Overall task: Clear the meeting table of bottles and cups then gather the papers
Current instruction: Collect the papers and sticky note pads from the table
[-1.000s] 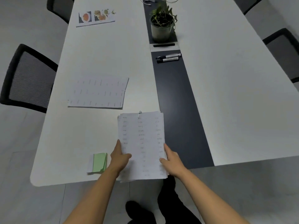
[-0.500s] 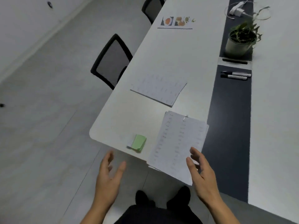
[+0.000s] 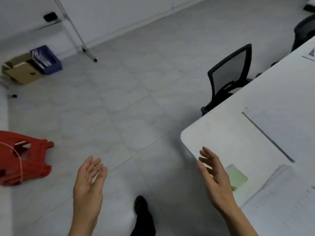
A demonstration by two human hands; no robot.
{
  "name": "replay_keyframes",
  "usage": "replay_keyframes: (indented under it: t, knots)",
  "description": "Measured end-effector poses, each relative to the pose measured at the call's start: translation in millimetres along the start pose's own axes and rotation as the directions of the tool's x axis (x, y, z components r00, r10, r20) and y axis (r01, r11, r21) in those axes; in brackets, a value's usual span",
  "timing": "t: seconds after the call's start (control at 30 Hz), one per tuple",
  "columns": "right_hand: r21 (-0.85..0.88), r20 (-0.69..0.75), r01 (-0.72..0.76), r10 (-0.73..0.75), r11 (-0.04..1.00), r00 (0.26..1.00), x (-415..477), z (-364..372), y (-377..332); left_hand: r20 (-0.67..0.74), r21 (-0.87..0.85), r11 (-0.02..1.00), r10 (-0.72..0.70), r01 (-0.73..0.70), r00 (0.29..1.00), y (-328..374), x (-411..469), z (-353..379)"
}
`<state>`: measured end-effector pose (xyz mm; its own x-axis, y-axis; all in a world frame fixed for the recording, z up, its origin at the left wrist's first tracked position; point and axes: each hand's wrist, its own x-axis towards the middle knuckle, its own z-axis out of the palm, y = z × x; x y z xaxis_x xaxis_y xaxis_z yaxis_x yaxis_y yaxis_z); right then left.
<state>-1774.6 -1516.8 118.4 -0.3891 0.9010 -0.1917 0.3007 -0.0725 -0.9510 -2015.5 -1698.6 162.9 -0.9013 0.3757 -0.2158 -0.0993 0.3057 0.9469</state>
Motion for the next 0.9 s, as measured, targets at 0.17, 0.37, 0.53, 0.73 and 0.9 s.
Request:
replay_keyframes:
  t: [0.17, 0.37, 0.53, 0.73, 0.9]
  knots:
    - [-0.079, 0.020, 0.058, -0.057, 0.995, 0.998, 66, 112, -49, 0.014, -0.086, 0.996, 0.007, -0.006, 1.000, 13, 122, -39]
    - [-0.082, -0.117, 0.102, -0.112, 0.991, 0.987, 137, 145, -110, 0.160, -0.076, 0.995, 0.074, -0.063, 0.984, 68, 241, -8]
    - [-0.011, -0.311, 0.063, -0.063, 0.998, 0.948, 218, 140, -106, 0.333, -0.015, 0.995, 0.094, -0.094, 0.938, 98, 335, 85]
    - [0.098, -0.379, -0.003, 0.040, 0.995, 0.924, 368, 135, -108, 0.404, 0.023, 0.989, 0.126, -0.148, 0.906, 159, 446, 208]
    - [0.046, -0.377, 0.037, -0.017, 0.998, 0.926, 501, 112, -163, 0.469, -0.028, 0.974, 0.210, -0.224, 0.858, 240, 522, 306]
